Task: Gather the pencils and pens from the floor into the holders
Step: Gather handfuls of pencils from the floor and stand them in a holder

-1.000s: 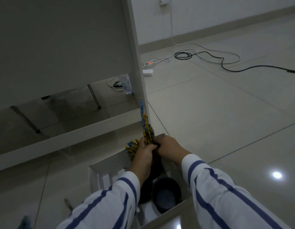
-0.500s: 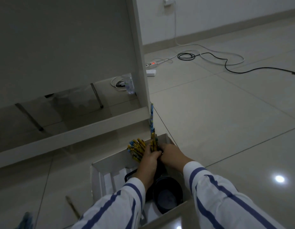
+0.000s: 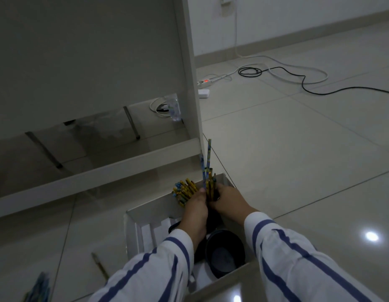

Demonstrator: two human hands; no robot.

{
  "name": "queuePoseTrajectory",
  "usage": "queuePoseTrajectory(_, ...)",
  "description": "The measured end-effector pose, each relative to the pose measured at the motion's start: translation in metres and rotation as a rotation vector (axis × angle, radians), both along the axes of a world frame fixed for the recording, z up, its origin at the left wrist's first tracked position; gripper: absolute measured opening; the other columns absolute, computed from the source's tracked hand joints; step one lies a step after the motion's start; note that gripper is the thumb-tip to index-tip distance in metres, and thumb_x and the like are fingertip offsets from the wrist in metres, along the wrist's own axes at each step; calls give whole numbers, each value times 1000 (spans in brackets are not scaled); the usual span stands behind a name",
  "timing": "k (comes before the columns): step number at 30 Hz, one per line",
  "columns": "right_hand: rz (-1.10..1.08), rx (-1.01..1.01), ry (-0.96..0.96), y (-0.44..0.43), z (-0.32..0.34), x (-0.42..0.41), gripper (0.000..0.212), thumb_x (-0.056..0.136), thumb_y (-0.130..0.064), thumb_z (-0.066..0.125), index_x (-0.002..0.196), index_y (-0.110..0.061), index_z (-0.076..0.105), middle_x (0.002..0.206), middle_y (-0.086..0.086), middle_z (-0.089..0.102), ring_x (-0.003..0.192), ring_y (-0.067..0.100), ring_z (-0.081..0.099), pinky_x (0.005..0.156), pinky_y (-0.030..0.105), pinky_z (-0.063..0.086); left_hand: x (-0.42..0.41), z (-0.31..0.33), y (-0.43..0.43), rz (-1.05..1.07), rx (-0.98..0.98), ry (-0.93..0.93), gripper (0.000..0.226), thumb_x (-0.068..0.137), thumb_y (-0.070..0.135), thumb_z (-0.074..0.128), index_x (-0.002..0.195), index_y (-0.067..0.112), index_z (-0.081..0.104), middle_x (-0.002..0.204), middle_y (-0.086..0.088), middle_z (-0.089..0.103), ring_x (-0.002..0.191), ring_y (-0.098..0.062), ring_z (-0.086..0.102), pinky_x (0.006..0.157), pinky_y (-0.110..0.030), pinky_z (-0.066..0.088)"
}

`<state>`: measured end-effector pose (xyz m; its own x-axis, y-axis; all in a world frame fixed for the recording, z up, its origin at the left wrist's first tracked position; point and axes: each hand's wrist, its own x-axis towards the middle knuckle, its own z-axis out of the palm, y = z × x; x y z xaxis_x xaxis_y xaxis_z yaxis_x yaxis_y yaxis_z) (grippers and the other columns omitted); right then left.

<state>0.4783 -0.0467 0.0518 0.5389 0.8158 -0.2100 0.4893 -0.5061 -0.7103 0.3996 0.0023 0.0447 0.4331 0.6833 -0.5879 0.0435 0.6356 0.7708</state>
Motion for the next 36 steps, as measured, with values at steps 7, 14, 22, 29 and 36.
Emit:
queuePoseTrajectory(7,14,28,-52,-2,0,-4,28,85,-31,61,107,-14,65,103,10,69,98,27,63,73,23,43,0,-6,3,-53,221,53,36,100,1,33,120,19,58,125,-14,61,114,-34,58,103,-52,44)
queuePoseTrajectory(14,9,55,-45,-6,6,-2,27,84,-20,63,111,-15,65,108,10,69,102,25,62,71,17,36,2,-1,4,-63,179,81,33,97,-5,36,116,14,54,115,-12,61,110,-32,58,100,-48,47)
queuePoseTrajectory(22,8,45,-38,-7,8,0,27,85,-22,63,111,-16,66,111,10,68,105,26,61,74,17,36,-3,3,6,-183,335,202,35,92,-7,44,97,25,57,116,-11,63,107,-28,59,100,-46,47)
queuePoseTrajectory(29,29,3,-14,-6,8,-1,23,82,-15,63,105,-11,66,106,13,68,99,25,62,68,17,34,-7,9,11,-246,402,263,42,87,-11,43,107,22,61,105,-11,67,97,-28,63,85,-37,55)
queuePoseTrajectory(36,59,-57,-11,-2,1,-4,25,83,-16,59,107,-8,64,106,16,68,100,28,63,79,24,45,-11,10,0,-158,403,234,49,83,-17,38,112,18,56,101,-7,63,99,-26,60,94,-42,51)
